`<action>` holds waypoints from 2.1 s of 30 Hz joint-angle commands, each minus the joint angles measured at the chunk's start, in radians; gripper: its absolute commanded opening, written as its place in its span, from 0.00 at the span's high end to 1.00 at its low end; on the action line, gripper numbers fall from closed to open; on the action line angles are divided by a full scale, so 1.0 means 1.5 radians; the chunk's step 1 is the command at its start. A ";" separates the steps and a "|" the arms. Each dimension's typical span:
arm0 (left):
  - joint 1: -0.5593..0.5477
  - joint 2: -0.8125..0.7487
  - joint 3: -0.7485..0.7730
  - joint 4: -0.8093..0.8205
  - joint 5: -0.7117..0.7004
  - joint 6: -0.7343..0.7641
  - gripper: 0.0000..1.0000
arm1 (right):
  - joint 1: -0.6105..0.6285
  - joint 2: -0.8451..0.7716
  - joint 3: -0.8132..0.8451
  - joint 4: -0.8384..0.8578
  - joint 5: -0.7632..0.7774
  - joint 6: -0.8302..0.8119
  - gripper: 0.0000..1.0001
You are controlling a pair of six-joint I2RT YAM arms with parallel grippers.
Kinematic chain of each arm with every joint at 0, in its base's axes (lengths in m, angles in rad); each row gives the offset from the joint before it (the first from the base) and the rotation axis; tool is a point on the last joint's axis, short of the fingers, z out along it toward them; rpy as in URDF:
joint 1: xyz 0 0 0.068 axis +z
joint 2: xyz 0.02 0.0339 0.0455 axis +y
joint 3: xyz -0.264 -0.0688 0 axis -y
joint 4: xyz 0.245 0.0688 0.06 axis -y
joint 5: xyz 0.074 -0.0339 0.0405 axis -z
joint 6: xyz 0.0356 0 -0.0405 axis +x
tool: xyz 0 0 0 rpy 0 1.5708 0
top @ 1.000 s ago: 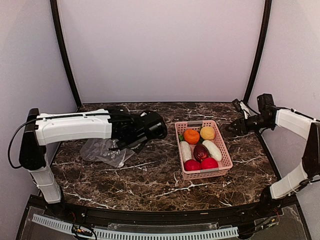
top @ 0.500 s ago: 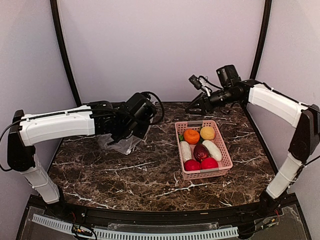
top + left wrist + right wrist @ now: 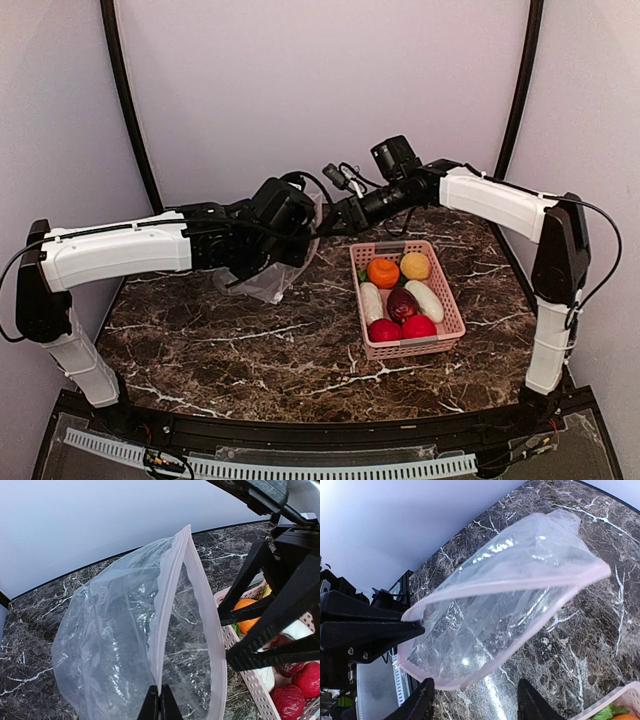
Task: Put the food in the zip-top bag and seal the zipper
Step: Pass from the left arm to the right, then pass from the right arm to the left
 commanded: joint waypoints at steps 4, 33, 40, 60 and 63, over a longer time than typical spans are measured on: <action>0.002 -0.020 -0.007 0.035 0.039 -0.019 0.99 | 0.008 0.080 0.077 0.048 0.019 0.106 0.84; -0.063 -0.005 0.007 -0.023 -0.049 -0.017 0.38 | 0.057 0.007 0.060 0.076 0.124 0.267 1.00; -0.064 0.035 0.030 -0.070 -0.125 -0.056 0.48 | 0.057 -0.019 0.033 0.084 0.122 0.263 1.00; -0.035 0.051 0.014 -0.028 -0.205 -0.013 0.81 | 0.050 -0.058 -0.071 0.111 0.120 0.234 1.00; -0.017 0.009 -0.015 -0.015 -0.208 0.007 0.91 | 0.046 -0.071 -0.111 0.114 0.115 0.200 1.00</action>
